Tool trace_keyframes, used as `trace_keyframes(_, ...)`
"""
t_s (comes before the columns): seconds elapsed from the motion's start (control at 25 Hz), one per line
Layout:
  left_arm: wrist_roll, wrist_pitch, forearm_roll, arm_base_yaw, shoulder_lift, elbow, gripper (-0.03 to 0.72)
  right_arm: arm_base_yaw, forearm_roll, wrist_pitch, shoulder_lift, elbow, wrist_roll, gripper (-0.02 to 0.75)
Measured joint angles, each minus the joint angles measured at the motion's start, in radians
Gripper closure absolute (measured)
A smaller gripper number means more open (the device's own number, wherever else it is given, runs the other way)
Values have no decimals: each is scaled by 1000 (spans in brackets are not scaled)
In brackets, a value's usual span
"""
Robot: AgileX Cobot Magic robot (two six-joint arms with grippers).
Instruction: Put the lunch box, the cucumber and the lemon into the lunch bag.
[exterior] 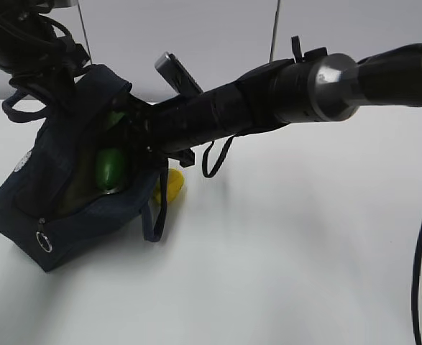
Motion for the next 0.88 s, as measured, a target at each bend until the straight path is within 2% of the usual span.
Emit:
trace_keyframes(0.6,0,0,-11,0,0,0,630,44,0,-13,81,-89,-34,446)
trace_keyframes(0.76,0,0,-11,0,0,0,630,44,0,-15,81,-91,-63,381)
trace_keyframes(0.88,0,0,-11,0,0,0,630,44,0,-15,81,-91,-71,286)
